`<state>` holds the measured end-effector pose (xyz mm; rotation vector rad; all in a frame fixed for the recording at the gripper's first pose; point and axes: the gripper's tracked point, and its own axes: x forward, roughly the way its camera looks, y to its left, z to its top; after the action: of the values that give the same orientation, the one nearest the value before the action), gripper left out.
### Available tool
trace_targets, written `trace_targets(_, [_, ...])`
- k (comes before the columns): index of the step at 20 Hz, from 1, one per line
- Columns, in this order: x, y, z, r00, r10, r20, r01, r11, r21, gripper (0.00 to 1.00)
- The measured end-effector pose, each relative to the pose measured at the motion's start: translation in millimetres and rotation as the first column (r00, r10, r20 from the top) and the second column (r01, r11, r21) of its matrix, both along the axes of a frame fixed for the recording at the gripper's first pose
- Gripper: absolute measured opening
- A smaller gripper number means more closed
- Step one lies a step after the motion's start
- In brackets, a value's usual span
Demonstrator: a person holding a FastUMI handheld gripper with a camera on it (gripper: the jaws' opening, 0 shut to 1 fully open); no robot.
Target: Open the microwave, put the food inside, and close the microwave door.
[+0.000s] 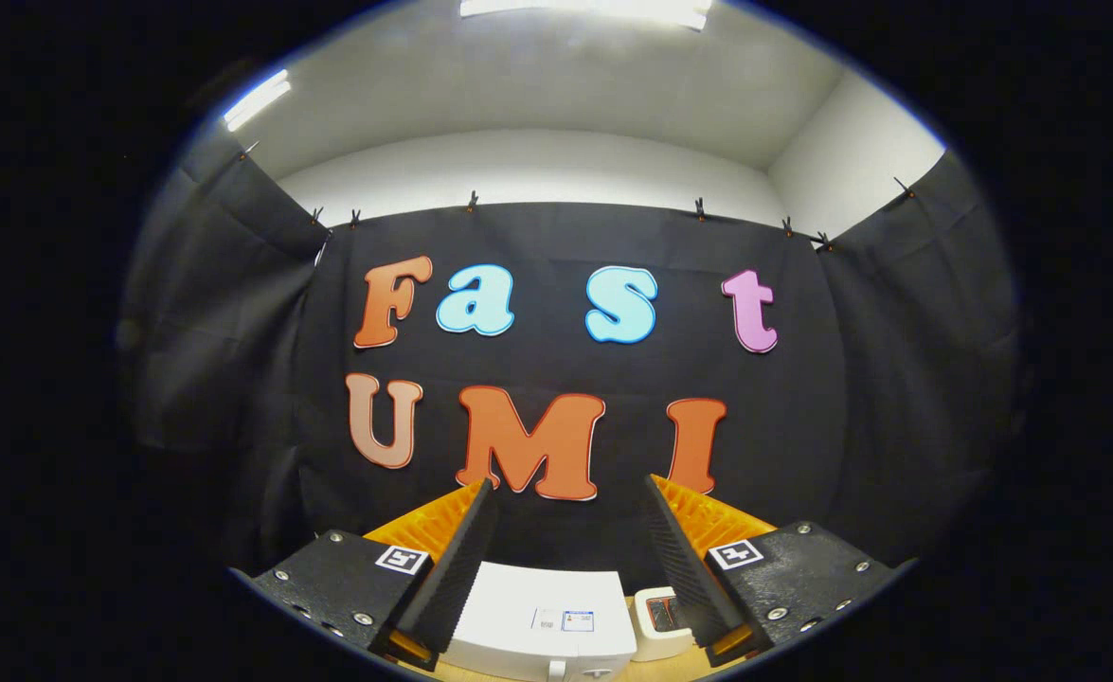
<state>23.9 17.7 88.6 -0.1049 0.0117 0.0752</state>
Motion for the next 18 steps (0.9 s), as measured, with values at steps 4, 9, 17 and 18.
trace_targets(4, [2.7,-6.6,34.2,0.998,-0.011,0.061,0.014,0.999,-0.035,0.96])
trace_targets(9, [-4.0,-1.5,69.7,0.992,0.010,0.125,-0.002,0.998,-0.067,0.97])
trace_targets(17, [-4.6,-4.0,109.6,0.976,0.010,0.220,-0.001,0.999,-0.042,0.98])
trace_targets(18, [-4.9,-4.4,110.7,0.976,0.009,0.220,-0.002,1.000,-0.031,0.98])
